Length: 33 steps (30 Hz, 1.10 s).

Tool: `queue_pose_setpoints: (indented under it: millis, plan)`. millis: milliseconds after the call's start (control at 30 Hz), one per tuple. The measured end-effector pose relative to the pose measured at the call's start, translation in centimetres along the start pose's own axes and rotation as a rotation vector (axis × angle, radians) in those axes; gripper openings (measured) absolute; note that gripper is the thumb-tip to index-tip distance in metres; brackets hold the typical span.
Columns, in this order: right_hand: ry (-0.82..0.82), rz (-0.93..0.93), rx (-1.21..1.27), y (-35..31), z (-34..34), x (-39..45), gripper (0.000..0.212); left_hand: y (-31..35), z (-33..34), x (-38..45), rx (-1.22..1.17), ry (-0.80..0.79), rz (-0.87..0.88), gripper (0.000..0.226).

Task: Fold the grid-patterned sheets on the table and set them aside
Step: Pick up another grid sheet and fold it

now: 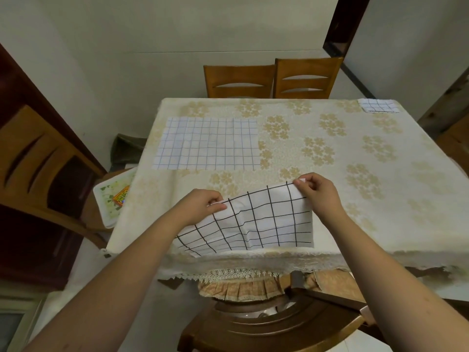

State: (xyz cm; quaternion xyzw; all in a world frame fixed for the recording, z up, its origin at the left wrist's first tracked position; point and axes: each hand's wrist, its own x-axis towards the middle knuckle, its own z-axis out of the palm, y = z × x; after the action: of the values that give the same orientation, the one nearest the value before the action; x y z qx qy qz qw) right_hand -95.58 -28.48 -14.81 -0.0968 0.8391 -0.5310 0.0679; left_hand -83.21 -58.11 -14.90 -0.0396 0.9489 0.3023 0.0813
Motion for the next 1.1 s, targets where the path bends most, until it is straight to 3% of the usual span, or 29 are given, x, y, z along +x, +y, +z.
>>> queue_pose_setpoints:
  millis: [333, 467, 800, 1100]
  plan:
    - [0.086, 0.071, -0.049, 2.2, -1.4, 1.3, 0.027, -1.9, 0.8, 0.3, -0.054, 0.083, -0.138, 0.009]
    - [0.111, 0.138, -0.065, 4.0, -1.3, 1.9, 0.021, -2.2, 1.7, 0.9, -0.044, 0.108, -0.196, 0.010]
    - [0.075, 0.200, -0.074, 6.9, -0.9, 4.9, 0.011, -3.0, 4.7, 3.2, -0.052, 0.131, -0.260, 0.014]
    - [0.010, 0.155, -0.076, 8.3, 0.7, 8.9, 0.020, -4.4, 7.2, 4.8, -0.119, 0.157, -0.384, 0.016]
